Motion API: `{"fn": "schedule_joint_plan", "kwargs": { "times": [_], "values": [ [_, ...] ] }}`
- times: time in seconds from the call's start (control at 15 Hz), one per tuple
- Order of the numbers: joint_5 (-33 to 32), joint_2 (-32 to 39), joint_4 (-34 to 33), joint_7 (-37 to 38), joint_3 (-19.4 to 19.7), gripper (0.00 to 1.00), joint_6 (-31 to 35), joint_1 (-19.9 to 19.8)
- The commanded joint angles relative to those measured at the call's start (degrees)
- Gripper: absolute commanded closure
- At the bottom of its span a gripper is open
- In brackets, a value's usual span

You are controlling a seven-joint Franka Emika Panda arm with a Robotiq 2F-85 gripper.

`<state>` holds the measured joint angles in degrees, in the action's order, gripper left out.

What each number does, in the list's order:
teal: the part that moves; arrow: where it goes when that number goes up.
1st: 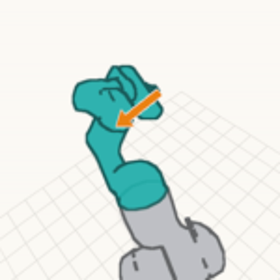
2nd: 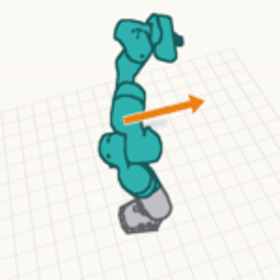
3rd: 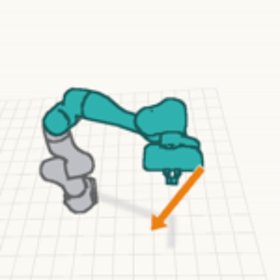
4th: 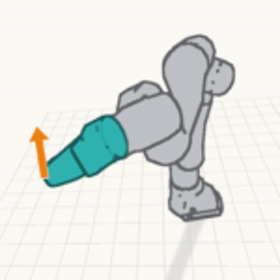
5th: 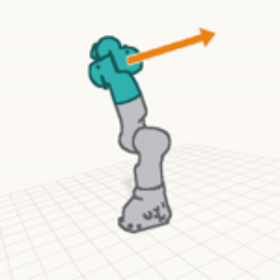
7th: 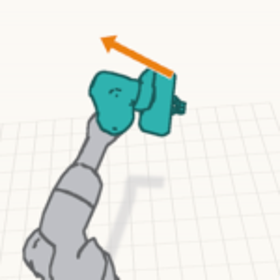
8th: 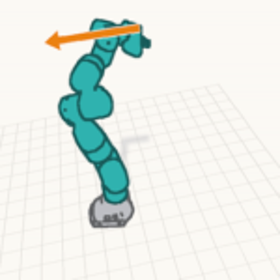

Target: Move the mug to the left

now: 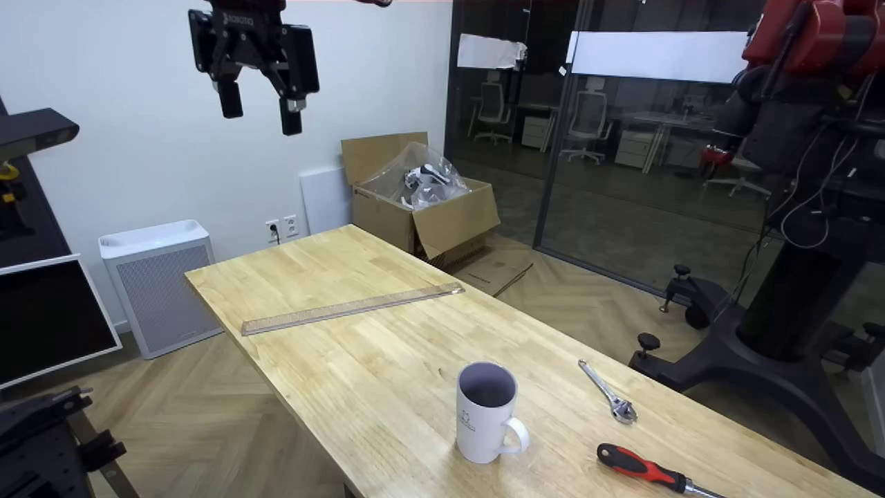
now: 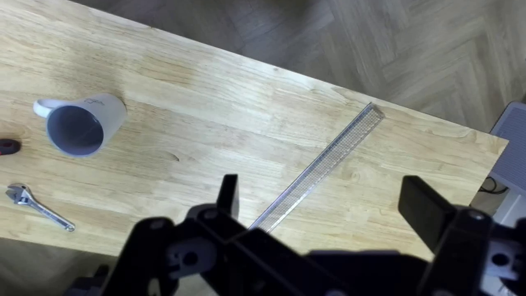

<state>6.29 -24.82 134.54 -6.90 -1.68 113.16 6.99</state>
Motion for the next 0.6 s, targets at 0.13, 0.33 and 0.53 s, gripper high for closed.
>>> {"fn": "schedule_joint_plan", "kwargs": {
  "times": [0.13,0.33,0.53],
  "values": [
    [-5.42,1.03,3.40,1.19,1.52,0.00,10.75,-5.63],
    [-8.50,3.78,5.27,1.66,3.30,0.00,16.46,-8.94],
    [-10.45,7.38,6.82,0.89,5.42,0.00,21.21,-11.45]
  ]
}}
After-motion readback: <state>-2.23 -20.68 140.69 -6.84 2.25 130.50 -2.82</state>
